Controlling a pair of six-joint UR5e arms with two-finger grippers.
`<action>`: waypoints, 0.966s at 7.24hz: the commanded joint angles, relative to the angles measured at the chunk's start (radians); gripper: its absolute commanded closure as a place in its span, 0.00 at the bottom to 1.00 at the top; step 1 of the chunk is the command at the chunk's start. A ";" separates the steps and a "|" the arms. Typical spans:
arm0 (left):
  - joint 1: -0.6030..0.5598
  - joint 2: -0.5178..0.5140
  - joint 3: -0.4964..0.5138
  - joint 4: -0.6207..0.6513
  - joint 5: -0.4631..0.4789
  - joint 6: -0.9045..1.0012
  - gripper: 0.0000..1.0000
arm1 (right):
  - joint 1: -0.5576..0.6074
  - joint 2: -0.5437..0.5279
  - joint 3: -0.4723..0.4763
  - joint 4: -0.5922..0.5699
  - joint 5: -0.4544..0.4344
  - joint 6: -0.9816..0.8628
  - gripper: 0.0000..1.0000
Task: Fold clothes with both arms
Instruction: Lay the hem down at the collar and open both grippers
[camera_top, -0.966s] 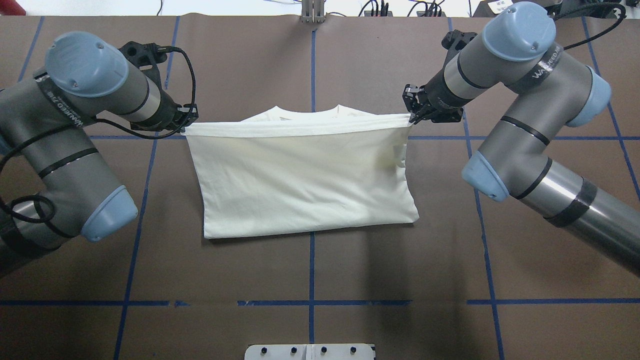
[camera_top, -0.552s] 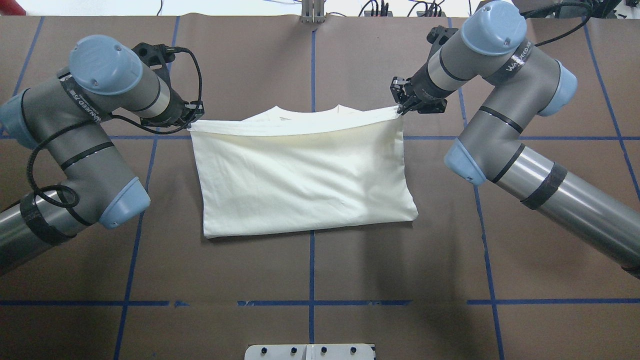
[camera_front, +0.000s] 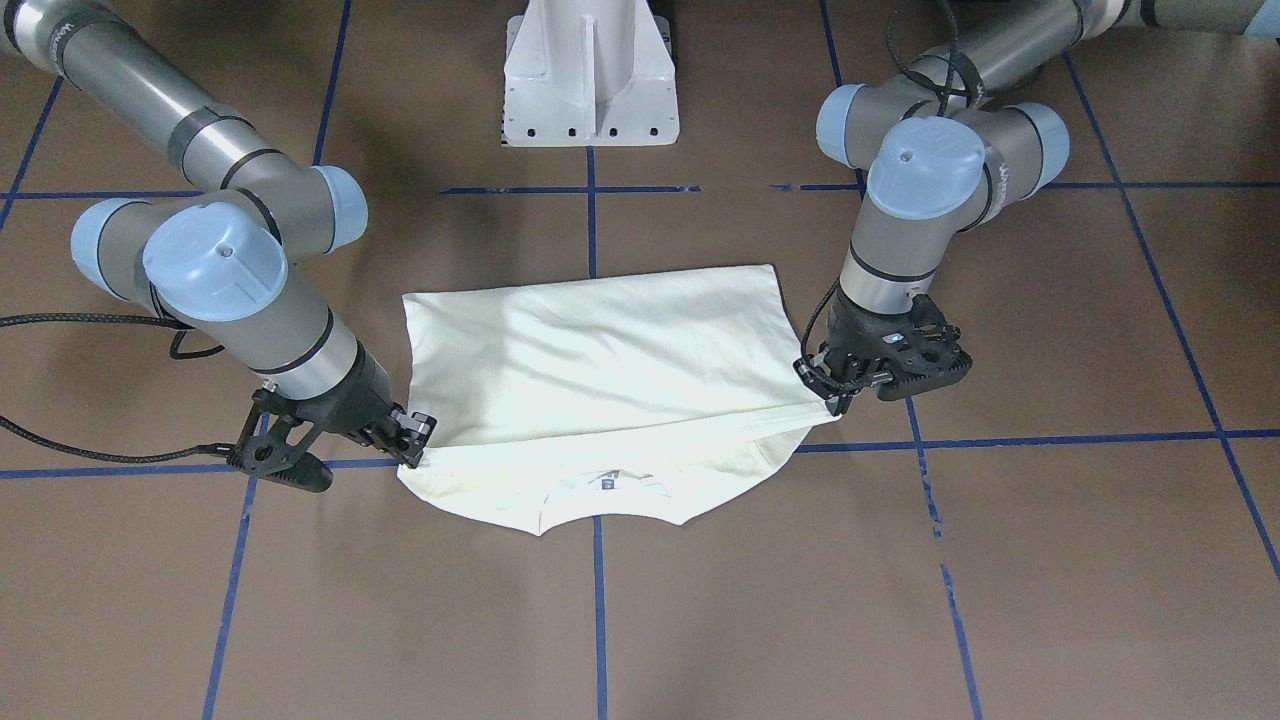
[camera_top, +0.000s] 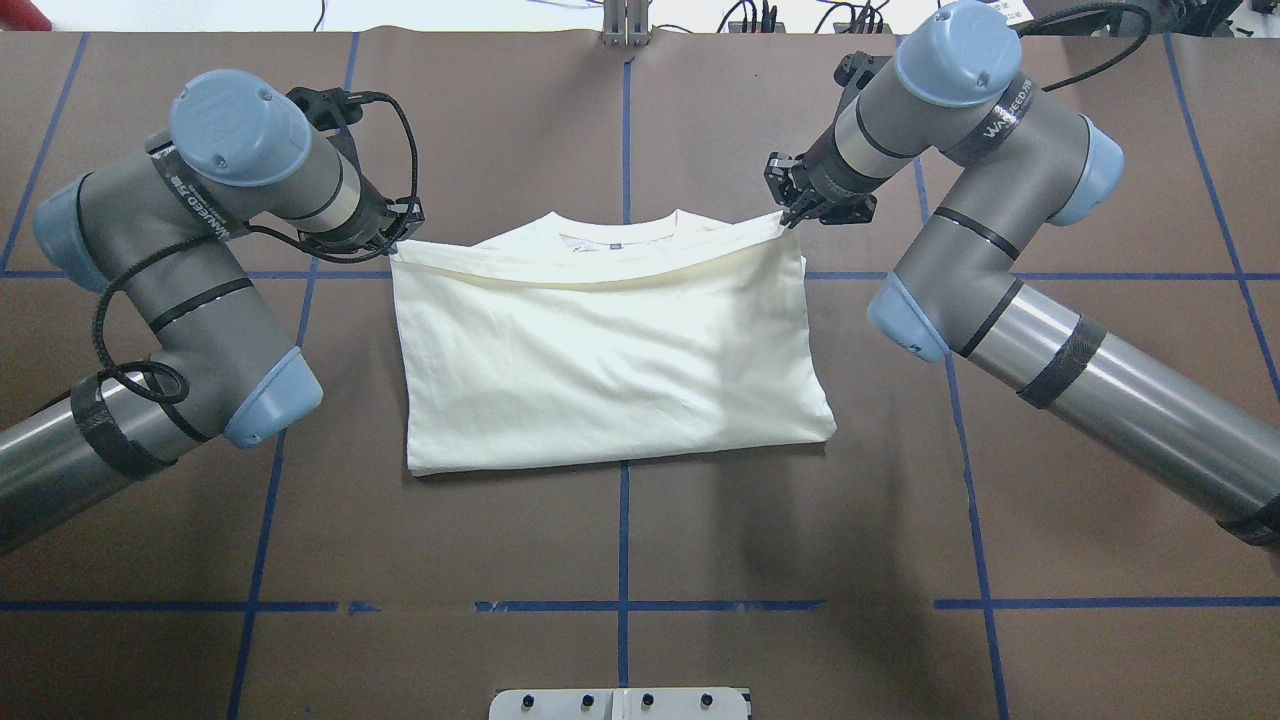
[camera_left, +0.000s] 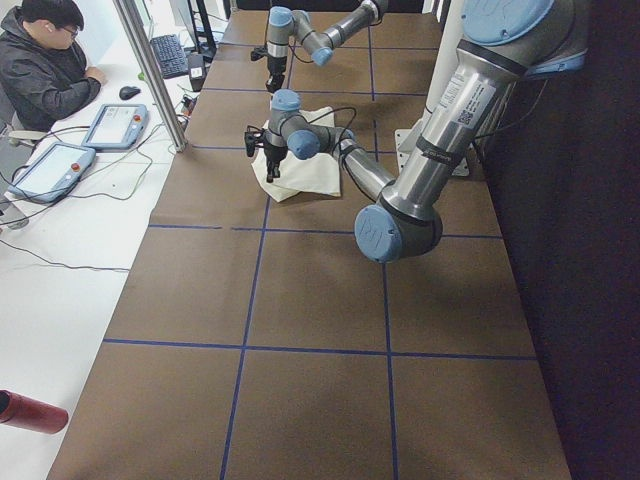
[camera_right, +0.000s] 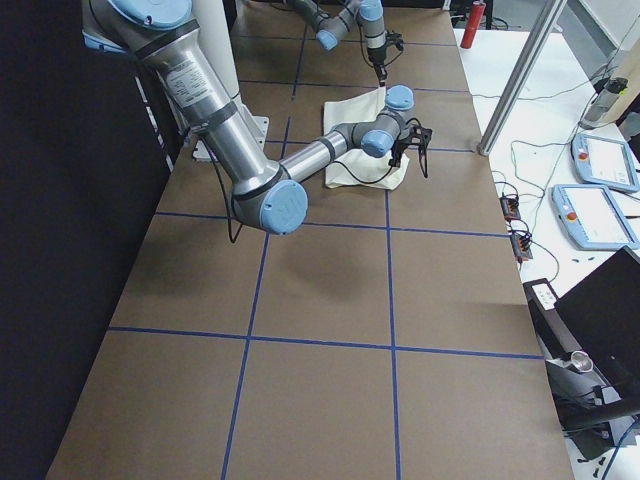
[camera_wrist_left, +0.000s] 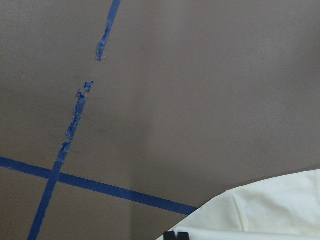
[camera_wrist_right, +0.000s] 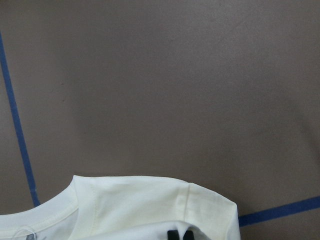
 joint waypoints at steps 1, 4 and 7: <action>0.001 -0.003 0.004 0.000 0.000 -0.006 0.65 | -0.003 0.002 -0.002 0.001 0.000 -0.002 0.73; -0.001 -0.009 0.007 0.008 0.000 -0.004 0.00 | -0.005 0.000 0.004 0.001 0.000 -0.012 0.00; -0.005 0.003 -0.111 0.023 -0.006 -0.009 0.00 | -0.119 -0.155 0.210 0.000 -0.072 0.005 0.00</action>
